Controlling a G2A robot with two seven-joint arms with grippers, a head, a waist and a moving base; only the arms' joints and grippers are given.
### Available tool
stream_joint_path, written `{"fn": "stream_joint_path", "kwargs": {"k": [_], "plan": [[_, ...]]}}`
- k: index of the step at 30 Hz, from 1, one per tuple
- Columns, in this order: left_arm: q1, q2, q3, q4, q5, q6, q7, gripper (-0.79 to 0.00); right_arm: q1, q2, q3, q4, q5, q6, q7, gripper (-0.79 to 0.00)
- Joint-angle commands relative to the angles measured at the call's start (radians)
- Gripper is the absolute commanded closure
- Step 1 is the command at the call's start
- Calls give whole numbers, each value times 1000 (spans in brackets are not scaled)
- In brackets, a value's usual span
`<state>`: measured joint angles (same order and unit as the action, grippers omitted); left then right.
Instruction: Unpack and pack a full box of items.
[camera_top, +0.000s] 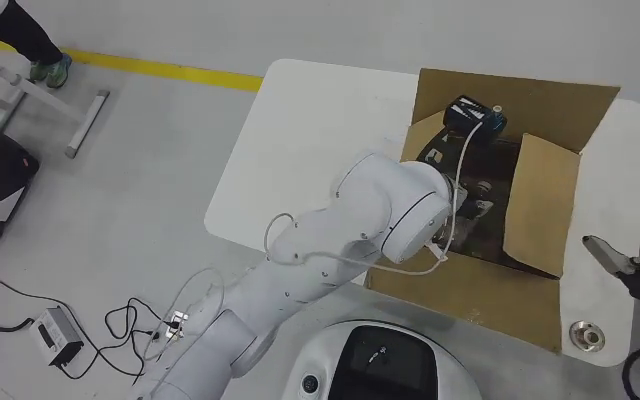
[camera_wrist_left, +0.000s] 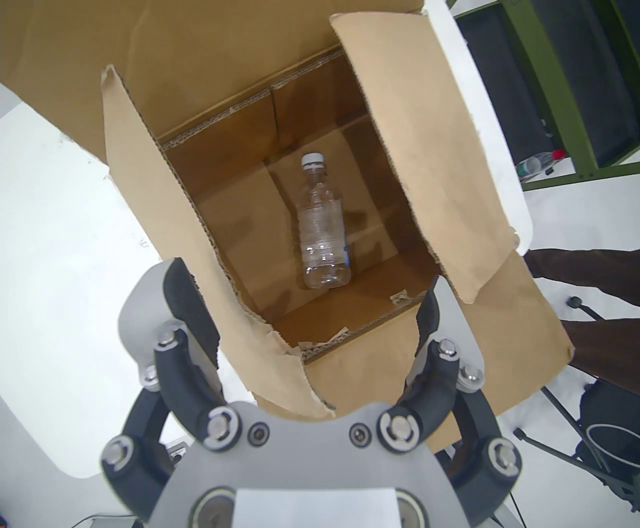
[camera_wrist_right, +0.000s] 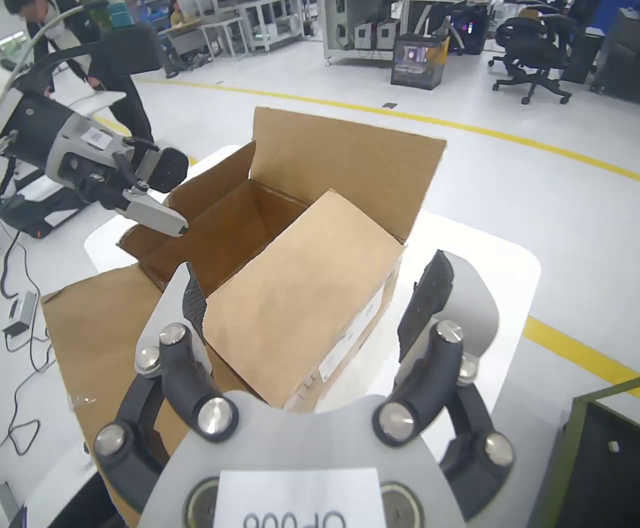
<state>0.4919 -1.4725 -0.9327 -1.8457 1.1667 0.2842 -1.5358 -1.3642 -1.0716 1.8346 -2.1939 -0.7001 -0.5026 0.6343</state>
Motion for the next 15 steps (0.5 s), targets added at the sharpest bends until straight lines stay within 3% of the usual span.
{"fn": "stream_joint_path", "kwargs": {"k": [1, 10, 15], "plan": [[4, 10, -4, 4, -5, 0, 0, -785, 4, 5, -8, -9, -21, -46, 19, -785], [22, 50, -12, 13, -26, 0, 0, -785, -25, 22, -17, -26, -128, -228, 8, -785], [29, 70, -6, 14, -41, 0, 0, -785, -54, 28, -36, -42, -219, -271, -11, -785]]}}
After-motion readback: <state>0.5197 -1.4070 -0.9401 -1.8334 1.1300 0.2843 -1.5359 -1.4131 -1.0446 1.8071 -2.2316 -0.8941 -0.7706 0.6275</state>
